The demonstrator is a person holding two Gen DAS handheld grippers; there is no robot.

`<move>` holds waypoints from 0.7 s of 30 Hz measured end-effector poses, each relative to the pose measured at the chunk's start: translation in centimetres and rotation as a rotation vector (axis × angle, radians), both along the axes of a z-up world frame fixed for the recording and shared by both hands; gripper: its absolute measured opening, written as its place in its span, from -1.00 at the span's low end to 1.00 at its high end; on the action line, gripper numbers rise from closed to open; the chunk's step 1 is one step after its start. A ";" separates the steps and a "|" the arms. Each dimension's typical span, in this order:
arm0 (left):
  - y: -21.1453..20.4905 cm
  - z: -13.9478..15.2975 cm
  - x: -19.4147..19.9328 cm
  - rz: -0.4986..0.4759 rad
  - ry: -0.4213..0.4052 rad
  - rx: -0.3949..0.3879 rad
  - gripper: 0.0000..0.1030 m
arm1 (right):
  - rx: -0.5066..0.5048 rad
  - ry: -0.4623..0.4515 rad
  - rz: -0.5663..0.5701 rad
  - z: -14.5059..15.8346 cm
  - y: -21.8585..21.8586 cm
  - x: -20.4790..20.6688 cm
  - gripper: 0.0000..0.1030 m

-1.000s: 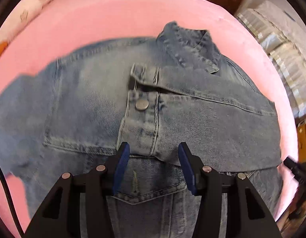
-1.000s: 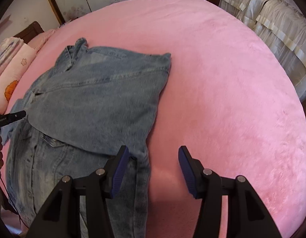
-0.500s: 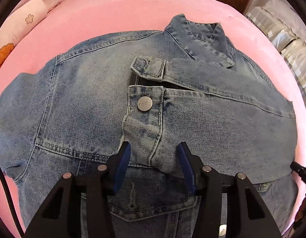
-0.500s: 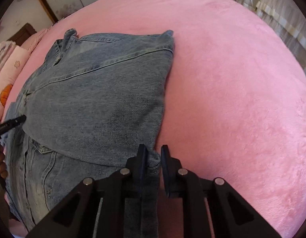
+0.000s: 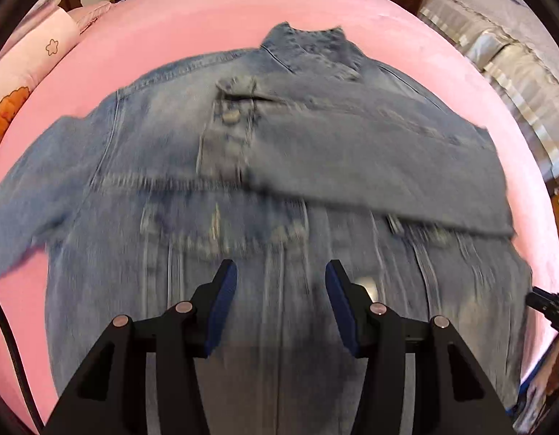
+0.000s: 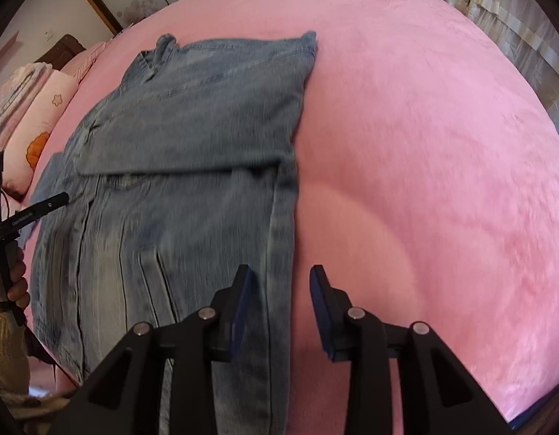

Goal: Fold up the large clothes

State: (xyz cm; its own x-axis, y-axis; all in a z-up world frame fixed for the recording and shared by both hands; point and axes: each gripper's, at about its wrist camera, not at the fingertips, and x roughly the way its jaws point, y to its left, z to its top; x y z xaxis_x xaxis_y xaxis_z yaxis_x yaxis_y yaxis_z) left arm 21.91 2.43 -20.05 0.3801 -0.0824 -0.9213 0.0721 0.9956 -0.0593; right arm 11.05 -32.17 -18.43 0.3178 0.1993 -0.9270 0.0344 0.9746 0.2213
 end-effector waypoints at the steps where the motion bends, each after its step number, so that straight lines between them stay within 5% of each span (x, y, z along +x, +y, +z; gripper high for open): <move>1: -0.1 0.1 -1.0 -0.004 0.005 0.000 -0.04 | 0.011 0.006 0.003 -0.2 0.0 -0.6 -0.35; 14: 2.2 0.4 -12.4 -0.069 0.067 0.079 -0.04 | 0.097 0.093 -0.003 -2.3 -0.3 -7.8 -0.30; 21: 5.3 -0.5 -15.5 0.008 0.119 0.057 -0.04 | 0.176 0.120 -0.048 -2.4 -1.0 -12.3 -0.27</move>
State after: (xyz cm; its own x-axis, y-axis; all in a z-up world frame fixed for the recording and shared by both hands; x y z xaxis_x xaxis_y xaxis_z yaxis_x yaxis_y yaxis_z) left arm 6.38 7.76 -20.56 0.2685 -0.0259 -0.9629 0.0603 0.9981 -0.0101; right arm -1.22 -33.15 -20.80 0.2205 0.3487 -0.9109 0.1165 0.9178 0.3796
